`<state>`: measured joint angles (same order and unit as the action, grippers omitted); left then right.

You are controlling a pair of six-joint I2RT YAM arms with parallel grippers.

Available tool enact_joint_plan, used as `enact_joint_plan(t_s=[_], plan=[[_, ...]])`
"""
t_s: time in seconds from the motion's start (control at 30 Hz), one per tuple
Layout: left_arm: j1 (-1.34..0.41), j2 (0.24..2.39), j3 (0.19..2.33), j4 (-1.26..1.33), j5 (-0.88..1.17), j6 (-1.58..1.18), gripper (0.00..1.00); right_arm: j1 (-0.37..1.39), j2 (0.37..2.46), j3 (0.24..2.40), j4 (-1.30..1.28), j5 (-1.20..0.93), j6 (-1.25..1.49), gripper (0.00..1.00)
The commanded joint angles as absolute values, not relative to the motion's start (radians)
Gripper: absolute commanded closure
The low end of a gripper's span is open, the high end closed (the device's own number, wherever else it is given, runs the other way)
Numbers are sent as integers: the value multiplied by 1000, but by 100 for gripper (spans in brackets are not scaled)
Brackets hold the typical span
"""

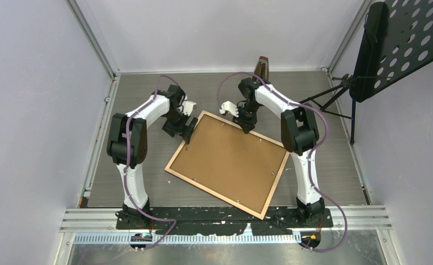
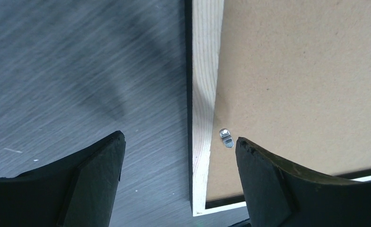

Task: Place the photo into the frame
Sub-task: Adjust the photo frame at the center of the board, then install the photo frame at the center of the board.

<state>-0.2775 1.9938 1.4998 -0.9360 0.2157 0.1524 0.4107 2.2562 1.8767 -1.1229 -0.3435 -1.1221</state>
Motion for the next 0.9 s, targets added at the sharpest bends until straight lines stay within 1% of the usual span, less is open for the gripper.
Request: enact_joint_plan(t_s=[0.0,0.37,0.87], plan=[[-300,1923,1452,-946,211,183,16,416,2224,1904,-1128,-384,-1155,94],[-330,1905,1369,-879,178,169,18,420,2222,1863,-1084,-370,-1116,94],[-333,1946,1403,-863,172,153,26,423,2217,1851,-1084,-370,-1110,94]])
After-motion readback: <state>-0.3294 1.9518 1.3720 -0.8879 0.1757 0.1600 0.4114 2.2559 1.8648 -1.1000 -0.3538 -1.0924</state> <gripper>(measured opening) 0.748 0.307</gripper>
